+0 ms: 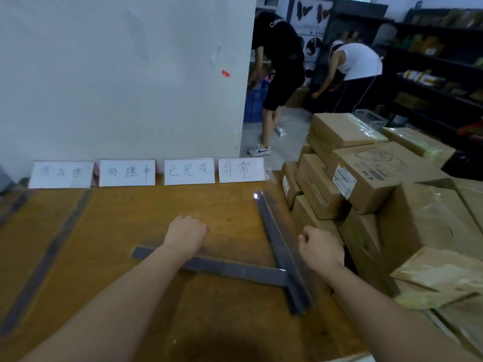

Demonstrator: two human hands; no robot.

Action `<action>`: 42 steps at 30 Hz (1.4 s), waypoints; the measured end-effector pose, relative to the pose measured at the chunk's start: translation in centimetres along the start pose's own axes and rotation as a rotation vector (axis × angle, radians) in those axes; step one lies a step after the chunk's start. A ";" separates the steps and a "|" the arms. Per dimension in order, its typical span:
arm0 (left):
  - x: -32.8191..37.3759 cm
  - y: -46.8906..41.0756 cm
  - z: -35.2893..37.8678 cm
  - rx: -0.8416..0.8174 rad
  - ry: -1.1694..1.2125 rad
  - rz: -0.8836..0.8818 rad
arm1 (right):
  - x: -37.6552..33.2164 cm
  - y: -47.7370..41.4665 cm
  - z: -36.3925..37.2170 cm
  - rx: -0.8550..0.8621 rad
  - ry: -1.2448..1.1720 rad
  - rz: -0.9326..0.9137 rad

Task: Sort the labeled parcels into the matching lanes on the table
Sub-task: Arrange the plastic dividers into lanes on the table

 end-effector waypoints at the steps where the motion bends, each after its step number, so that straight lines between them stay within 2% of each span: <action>1: -0.1 0.3 0.0 0.010 0.016 -0.009 | 0.1 -0.2 -0.2 0.010 -0.024 0.007; 7: -0.6 2.1 -0.1 -0.013 0.100 -0.136 | 0.3 -0.1 -0.4 0.049 -0.053 0.033; 21: 0.3 5.4 2.2 -0.164 0.451 -0.398 | -2.5 2.3 1.4 0.032 -0.052 -0.167; 29: -1.2 8.5 4.7 -0.370 0.603 -0.401 | -5.2 3.1 3.4 -0.043 -0.062 -0.268; 32: -2.5 10.0 5.8 -0.416 0.585 -0.433 | -6.2 3.3 4.1 -0.080 -0.049 -0.295; 36: -4.1 11.6 7.5 -0.425 0.539 -0.538 | -7.5 3.3 4.7 -0.160 -0.011 -0.311; 39: -4.8 12.3 7.6 -0.371 0.560 -0.599 | -8.5 3.3 5.0 -0.217 -0.006 -0.300; 42: -5.5 12.8 7.7 -0.350 0.574 -0.636 | -9.6 3.3 5.1 -0.183 -0.045 -0.303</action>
Point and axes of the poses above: each hand's wrist, its own y-axis away from the middle knuckle, its own z-axis out of the palm, x = y × z, the point moved 2 cm from there along -y, towards the middle knuckle, and after that the axes turned 7 degrees about -x, right-handed, at the moved point
